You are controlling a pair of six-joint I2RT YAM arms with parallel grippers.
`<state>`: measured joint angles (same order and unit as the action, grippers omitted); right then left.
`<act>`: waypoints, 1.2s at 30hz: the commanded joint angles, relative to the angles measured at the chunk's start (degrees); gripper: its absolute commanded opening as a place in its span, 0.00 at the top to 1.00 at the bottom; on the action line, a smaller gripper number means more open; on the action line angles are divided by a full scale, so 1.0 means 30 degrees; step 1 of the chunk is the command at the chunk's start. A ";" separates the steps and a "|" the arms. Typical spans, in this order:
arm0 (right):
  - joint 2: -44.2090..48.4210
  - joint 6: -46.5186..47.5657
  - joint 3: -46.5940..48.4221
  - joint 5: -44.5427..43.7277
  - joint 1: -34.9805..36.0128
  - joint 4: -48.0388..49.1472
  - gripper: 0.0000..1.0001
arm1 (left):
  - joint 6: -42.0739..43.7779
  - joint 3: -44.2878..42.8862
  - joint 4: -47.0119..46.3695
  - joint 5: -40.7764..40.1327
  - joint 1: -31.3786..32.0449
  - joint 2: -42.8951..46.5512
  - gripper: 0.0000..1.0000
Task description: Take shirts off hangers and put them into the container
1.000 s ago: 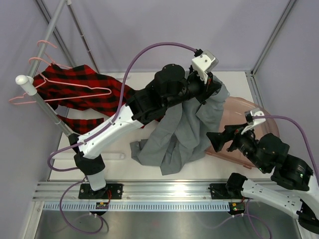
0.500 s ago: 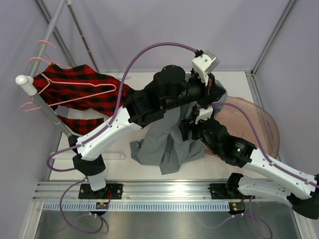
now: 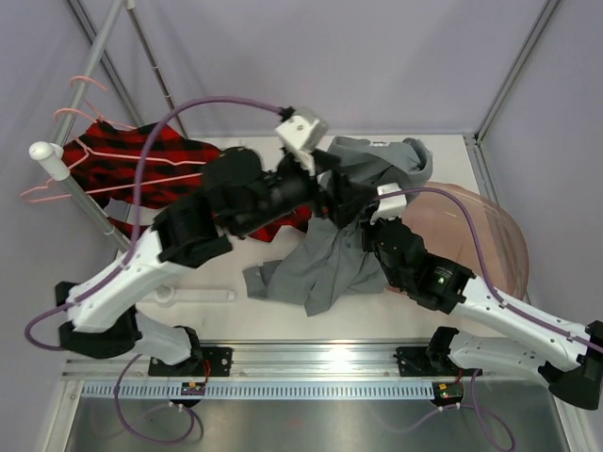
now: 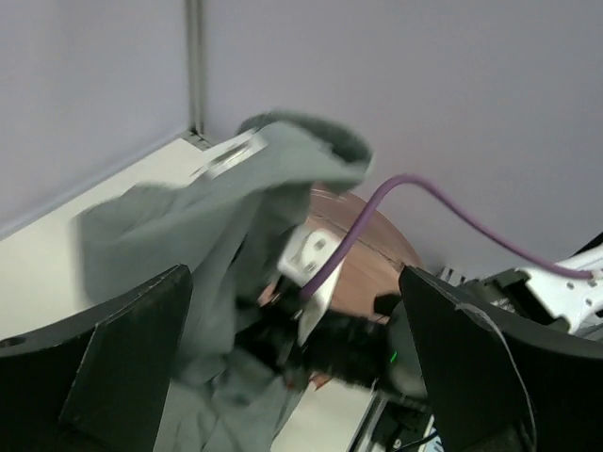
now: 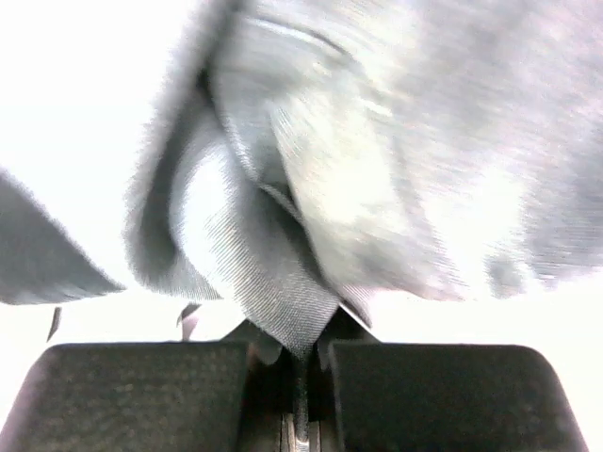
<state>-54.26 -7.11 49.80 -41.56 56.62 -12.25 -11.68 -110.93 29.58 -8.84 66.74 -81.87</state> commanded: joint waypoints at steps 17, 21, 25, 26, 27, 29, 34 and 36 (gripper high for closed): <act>-0.2565 1.1421 1.5522 -0.0502 -0.4927 0.2447 1.00 | -0.5685 1.4563 -0.3123 -0.2616 0.0136 0.7954 0.36; -0.3533 1.3147 1.7763 -0.0734 -0.5308 0.1799 1.00 | -0.5774 1.5473 -0.3065 -0.3555 0.0253 0.7485 0.35; -0.2837 1.2949 1.6598 -0.1583 -0.5923 0.1388 1.00 | -0.5657 1.5766 -0.3064 -0.3967 0.0253 0.7425 0.34; -0.2425 1.2716 1.5317 -0.1731 -0.5982 0.1301 1.00 | -0.5599 1.5796 -0.3151 -0.3967 0.0253 0.7599 0.33; -0.2015 1.2249 1.4608 -0.1877 -0.6041 0.1242 1.00 | -0.5569 1.5826 -0.3152 -0.3996 0.0253 0.7630 0.33; -0.0668 1.1924 1.2796 -0.2520 -0.6070 0.1097 1.00 | -0.5481 1.5826 -0.3123 -0.4055 0.0253 0.7747 0.32; 0.1854 1.0520 0.9975 -0.3548 -0.6334 -0.0014 1.00 | -0.5713 1.5913 -0.3181 -0.3441 0.0253 0.7718 0.32; 0.2322 0.9382 0.9213 -0.3928 -0.6363 -0.1390 1.00 | -0.5890 1.6089 -0.3414 -0.3207 0.0253 0.7776 0.32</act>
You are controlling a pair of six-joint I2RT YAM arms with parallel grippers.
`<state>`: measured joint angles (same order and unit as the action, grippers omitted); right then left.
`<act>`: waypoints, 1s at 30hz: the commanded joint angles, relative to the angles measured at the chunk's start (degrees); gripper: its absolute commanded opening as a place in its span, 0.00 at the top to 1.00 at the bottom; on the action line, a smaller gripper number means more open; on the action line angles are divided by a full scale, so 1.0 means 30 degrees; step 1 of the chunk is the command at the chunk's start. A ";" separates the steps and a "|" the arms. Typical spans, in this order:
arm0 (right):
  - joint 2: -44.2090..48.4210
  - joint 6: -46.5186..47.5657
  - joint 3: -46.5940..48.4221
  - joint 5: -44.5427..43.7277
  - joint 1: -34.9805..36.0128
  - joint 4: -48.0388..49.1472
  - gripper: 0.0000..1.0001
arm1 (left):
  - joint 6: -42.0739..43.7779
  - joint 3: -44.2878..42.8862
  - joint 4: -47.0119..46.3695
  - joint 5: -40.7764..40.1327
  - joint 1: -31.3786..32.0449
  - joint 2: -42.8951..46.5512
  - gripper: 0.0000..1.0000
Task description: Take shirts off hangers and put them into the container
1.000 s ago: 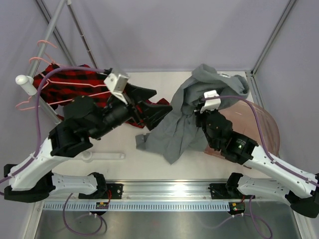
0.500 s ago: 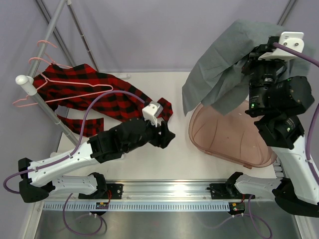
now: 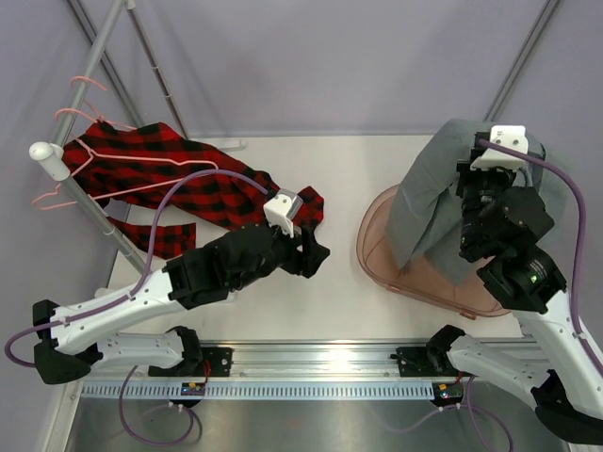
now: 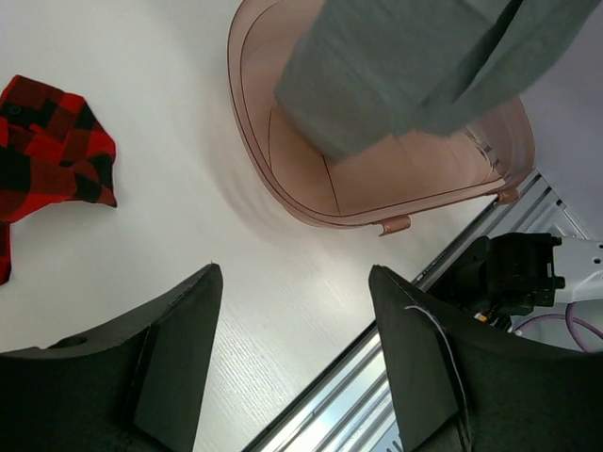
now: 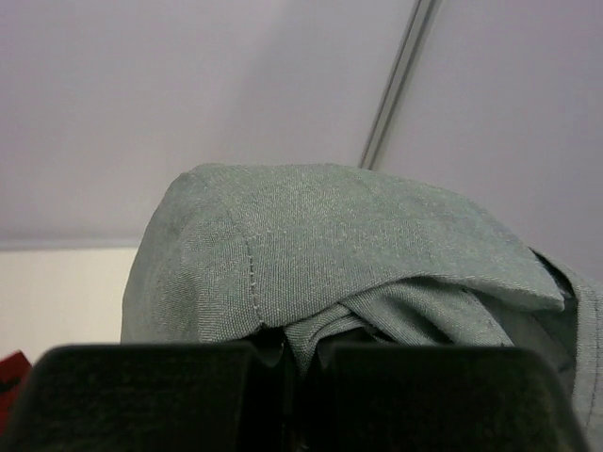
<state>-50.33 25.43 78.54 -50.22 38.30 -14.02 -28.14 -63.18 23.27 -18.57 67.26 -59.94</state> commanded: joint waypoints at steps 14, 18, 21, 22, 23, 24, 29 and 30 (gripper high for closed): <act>-0.1683 -1.7322 0.0274 -0.0727 -0.0258 -1.6448 0.01 | -0.0727 0.0346 0.0241 -0.0666 0.0254 0.1259 0.29; -0.0777 -1.6506 0.1326 0.1031 -0.0229 -1.5864 0.01 | -0.1194 0.0609 0.0942 -0.1512 0.0254 0.1494 0.30; -0.0278 -1.5629 0.2323 0.3370 -0.0229 -1.5193 0.01 | -0.1866 0.1019 0.1237 -0.2535 0.0254 0.1815 0.31; -0.0218 -1.5045 0.2354 0.4481 -0.0229 -1.3826 0.01 | -0.2131 0.1223 0.1268 -0.2831 0.0254 0.1904 0.32; -0.0217 -1.3937 0.2296 0.7538 -0.0229 -1.2827 0.01 | -0.2423 0.1747 0.1268 -0.3182 0.0254 0.1992 0.33; -0.0507 -1.3230 0.2209 0.9628 -0.0229 -1.1859 0.01 | -0.3064 0.2101 0.1239 -0.3505 0.0254 0.2254 0.34; -0.5300 -0.9425 0.5366 1.9991 -0.0200 -0.6817 0.00 | -0.5819 0.4590 0.1882 -0.4269 0.0429 0.3250 0.32; -0.5895 -0.9066 0.5981 2.1064 -0.0200 -0.5564 0.00 | -0.6521 0.5319 0.1941 -0.4212 0.0517 0.3716 0.32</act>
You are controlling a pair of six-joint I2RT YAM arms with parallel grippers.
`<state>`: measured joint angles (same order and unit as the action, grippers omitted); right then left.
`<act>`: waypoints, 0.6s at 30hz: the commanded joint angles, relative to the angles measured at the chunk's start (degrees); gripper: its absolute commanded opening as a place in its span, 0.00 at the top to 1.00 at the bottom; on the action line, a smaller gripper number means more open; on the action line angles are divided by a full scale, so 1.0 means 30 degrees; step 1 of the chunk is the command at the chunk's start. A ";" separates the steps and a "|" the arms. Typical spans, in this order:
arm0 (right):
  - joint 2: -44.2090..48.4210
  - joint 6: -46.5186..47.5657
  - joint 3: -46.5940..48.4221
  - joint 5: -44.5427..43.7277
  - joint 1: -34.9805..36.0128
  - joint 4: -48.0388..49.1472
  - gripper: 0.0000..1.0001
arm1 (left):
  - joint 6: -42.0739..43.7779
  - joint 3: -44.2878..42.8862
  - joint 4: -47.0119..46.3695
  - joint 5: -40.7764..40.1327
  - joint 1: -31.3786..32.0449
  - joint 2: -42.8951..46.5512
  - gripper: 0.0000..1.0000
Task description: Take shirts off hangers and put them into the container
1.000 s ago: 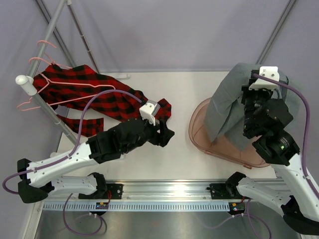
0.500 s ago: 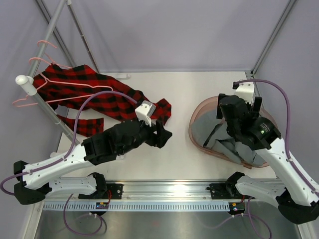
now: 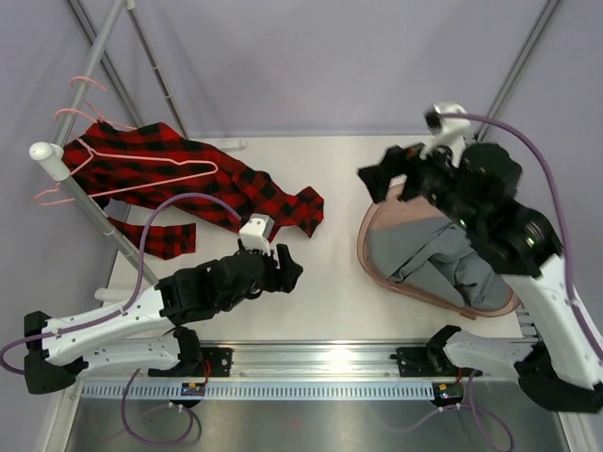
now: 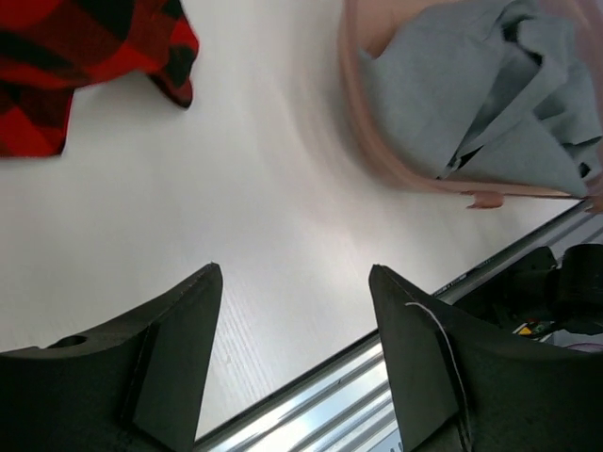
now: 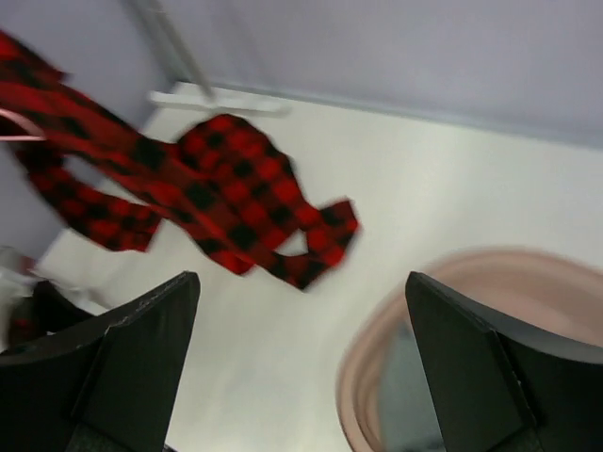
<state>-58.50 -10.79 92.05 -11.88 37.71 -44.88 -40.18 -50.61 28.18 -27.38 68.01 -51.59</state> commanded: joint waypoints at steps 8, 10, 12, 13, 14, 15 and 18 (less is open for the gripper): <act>-1.1363 0.5119 0.9038 1.5529 0.0055 0.6814 0.08 | -0.5529 0.3977 0.0540 -0.1658 0.1266 0.3164 0.28; -1.3853 0.5729 1.1350 1.5707 0.0637 0.6379 0.12 | -0.5735 0.4622 0.0187 -0.1510 0.1615 0.3165 0.29; -1.5239 0.6317 1.3220 1.5417 0.1282 0.6203 0.15 | -0.6087 0.4886 0.0127 -0.1568 0.1909 0.3019 0.29; -1.5971 0.7074 1.4044 1.5270 0.1634 0.5911 0.17 | -0.6175 0.5149 0.0127 -0.1597 0.2114 0.2960 0.29; -1.7371 0.7285 1.4807 1.5036 0.2276 0.5676 0.18 | -0.6379 0.5296 0.0098 -0.1626 0.2232 0.2930 0.28; -1.8081 0.7577 1.6439 1.4860 0.2630 0.5094 0.18 | -0.6352 0.5443 -0.0048 -0.1569 0.2291 0.2959 0.28; -2.0339 0.8808 1.8965 1.4098 0.3713 0.4241 0.17 | -0.6498 0.5941 -0.0312 -0.1568 0.2526 0.3193 0.28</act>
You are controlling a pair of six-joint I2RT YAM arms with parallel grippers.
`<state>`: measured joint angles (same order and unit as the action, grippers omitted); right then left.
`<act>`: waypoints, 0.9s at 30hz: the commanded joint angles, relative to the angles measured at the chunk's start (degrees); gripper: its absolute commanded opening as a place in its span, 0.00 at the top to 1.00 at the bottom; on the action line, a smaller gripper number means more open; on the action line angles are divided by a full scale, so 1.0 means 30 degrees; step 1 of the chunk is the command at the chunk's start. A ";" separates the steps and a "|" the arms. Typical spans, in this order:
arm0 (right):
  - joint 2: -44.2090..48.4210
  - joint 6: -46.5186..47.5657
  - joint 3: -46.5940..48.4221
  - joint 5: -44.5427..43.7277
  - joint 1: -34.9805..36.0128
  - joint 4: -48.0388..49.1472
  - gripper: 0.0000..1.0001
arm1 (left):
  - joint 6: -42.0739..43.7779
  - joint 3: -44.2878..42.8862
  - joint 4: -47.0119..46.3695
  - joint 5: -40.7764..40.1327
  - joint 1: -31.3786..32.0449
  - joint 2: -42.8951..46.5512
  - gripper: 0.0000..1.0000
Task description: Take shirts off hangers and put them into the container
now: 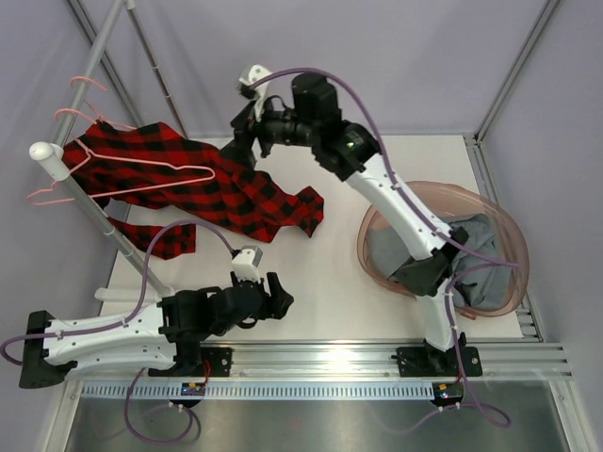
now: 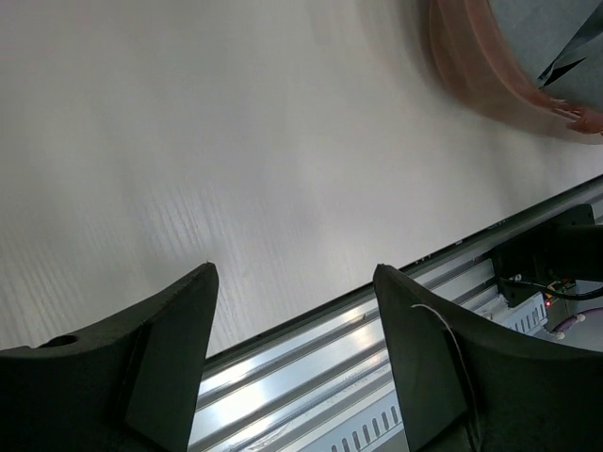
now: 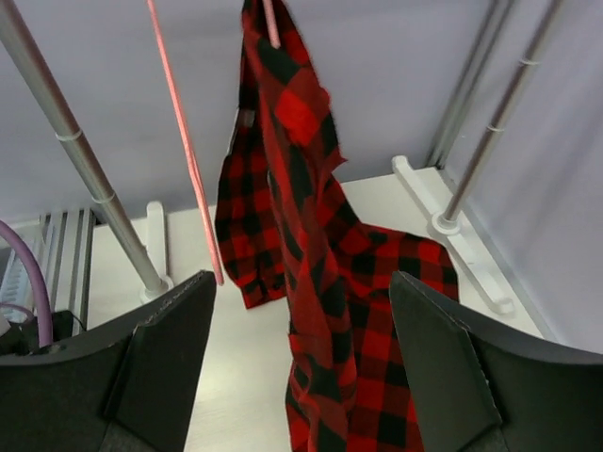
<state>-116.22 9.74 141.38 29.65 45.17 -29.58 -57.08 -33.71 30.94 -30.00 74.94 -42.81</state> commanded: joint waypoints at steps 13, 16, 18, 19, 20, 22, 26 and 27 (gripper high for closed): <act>-0.4031 0.2701 0.2911 -0.0010 0.1468 0.1425 0.27 | -0.0925 0.1158 -0.1874 -0.0606 0.0919 0.1055 0.28; -0.3682 0.2964 0.2767 -0.0361 0.1614 0.0926 0.25 | -0.0925 0.1511 -0.2343 -0.0460 0.0891 0.1056 0.28; -0.2572 0.3169 0.1457 -0.0943 0.1906 0.1187 0.22 | -0.0837 0.1512 -0.2520 -0.0372 0.0890 0.0823 0.28; -0.1668 0.3257 0.0954 -0.1034 0.2023 0.1218 0.20 | -0.0837 0.1483 -0.2520 -0.0343 0.0919 0.0706 0.28; -0.1282 0.3316 0.0543 -0.1180 0.2256 0.1248 0.19 | -0.0721 0.1482 -0.2578 -0.0226 0.0920 0.0530 0.28; 0.0090 0.3113 -0.0688 -0.1212 0.2375 0.1365 0.13 | -0.0603 0.1424 -0.2929 -0.0108 0.0920 0.0383 0.28; 0.2467 0.2907 -0.3322 -0.1387 0.2786 0.2095 0.08 | -0.0573 0.1511 -0.3281 0.0038 0.1007 0.0148 0.28; 0.2907 0.2849 -0.4575 -0.1648 0.2786 0.3142 0.08 | -0.0573 0.1541 -0.3369 0.0068 0.1007 0.0119 0.28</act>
<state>-115.70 18.02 132.05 26.37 52.60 -27.09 -58.50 -29.41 25.04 -29.17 77.54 -42.19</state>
